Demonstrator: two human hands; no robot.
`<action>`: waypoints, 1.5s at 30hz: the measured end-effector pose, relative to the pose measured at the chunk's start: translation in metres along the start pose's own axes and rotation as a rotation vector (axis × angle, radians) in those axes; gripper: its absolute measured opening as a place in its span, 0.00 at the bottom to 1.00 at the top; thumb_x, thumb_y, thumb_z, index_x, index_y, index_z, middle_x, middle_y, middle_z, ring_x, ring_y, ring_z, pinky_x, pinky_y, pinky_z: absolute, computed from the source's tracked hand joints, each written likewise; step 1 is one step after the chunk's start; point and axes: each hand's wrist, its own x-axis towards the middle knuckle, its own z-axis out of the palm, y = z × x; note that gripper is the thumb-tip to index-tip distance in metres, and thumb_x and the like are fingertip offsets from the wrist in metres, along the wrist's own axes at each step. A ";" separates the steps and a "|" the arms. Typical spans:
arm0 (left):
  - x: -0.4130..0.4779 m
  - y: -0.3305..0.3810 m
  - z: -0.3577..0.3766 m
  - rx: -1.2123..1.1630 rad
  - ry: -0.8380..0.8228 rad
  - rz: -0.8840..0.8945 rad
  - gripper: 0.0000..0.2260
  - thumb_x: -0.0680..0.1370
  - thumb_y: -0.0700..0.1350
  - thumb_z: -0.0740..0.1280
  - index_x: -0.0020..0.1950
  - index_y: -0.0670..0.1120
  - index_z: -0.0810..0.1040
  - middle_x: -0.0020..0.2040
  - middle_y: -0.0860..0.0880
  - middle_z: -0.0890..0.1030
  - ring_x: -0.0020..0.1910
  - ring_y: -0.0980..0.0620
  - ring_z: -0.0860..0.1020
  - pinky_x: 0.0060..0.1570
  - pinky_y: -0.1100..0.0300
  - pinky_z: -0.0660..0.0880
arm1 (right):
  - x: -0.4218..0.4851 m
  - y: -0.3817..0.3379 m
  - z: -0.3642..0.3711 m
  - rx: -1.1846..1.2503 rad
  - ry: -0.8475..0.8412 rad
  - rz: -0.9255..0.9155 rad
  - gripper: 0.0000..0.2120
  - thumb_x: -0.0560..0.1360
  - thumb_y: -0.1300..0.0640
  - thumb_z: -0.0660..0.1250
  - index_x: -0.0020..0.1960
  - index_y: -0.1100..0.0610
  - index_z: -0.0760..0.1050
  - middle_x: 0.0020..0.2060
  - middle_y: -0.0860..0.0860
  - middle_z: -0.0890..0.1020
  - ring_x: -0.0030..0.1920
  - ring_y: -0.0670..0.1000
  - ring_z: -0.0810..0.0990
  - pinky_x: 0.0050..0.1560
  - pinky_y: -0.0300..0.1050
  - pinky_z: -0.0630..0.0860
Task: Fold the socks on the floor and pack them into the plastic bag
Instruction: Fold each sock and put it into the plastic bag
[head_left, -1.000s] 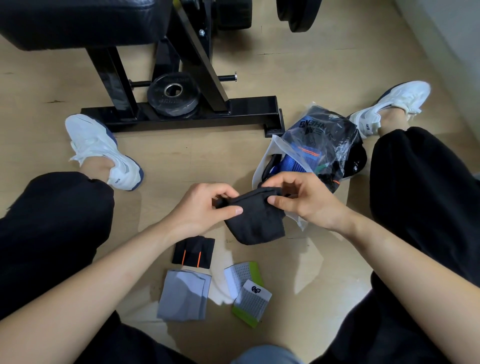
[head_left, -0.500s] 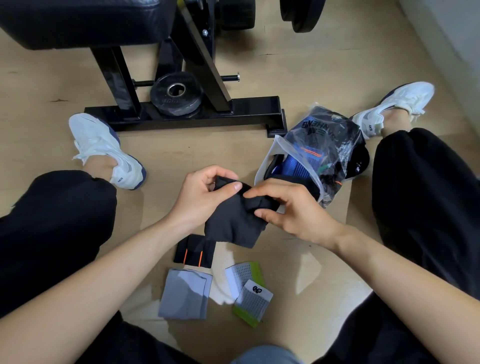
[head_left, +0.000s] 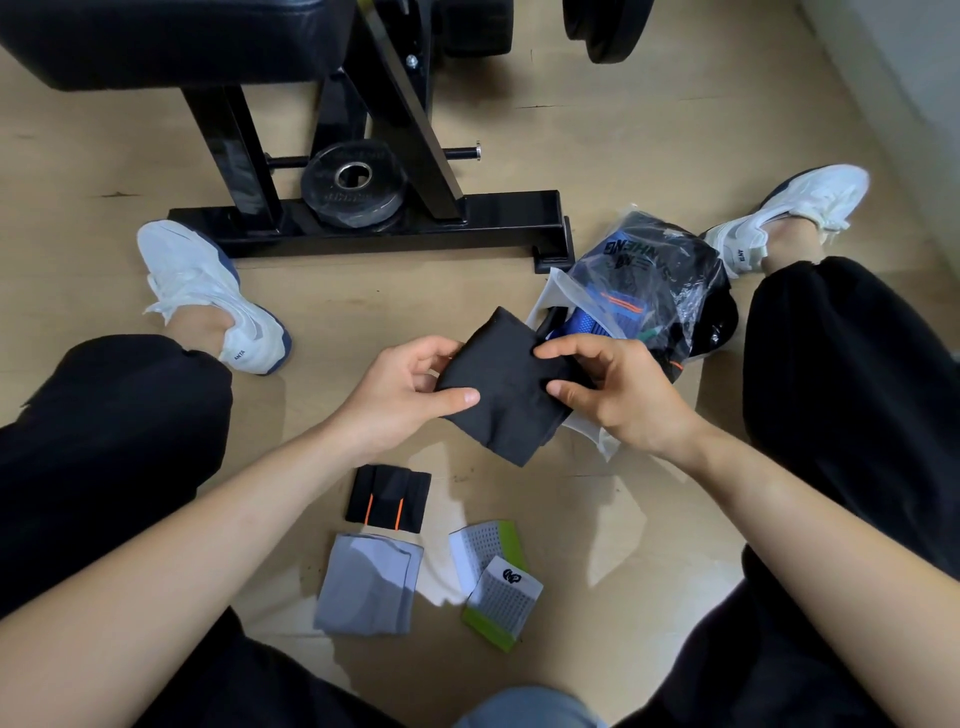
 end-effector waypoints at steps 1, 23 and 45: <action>0.000 0.001 0.000 0.012 0.022 0.018 0.16 0.73 0.36 0.77 0.57 0.48 0.80 0.50 0.48 0.86 0.45 0.53 0.83 0.50 0.60 0.79 | 0.001 0.001 -0.001 -0.040 -0.001 0.006 0.16 0.74 0.67 0.72 0.60 0.55 0.80 0.51 0.49 0.85 0.52 0.50 0.84 0.56 0.45 0.80; -0.016 0.004 0.023 0.493 -0.057 0.434 0.16 0.74 0.52 0.72 0.62 0.54 0.81 0.58 0.60 0.77 0.59 0.54 0.78 0.57 0.49 0.75 | -0.005 -0.017 0.009 0.543 -0.028 0.220 0.14 0.77 0.65 0.69 0.62 0.64 0.77 0.49 0.59 0.83 0.50 0.57 0.84 0.53 0.53 0.83; -0.014 0.007 0.025 0.098 -0.141 0.218 0.23 0.74 0.32 0.73 0.61 0.56 0.82 0.61 0.60 0.78 0.57 0.58 0.80 0.48 0.66 0.76 | 0.007 0.003 -0.014 -0.101 0.143 -0.008 0.14 0.73 0.65 0.75 0.57 0.57 0.81 0.52 0.51 0.83 0.52 0.53 0.82 0.55 0.53 0.81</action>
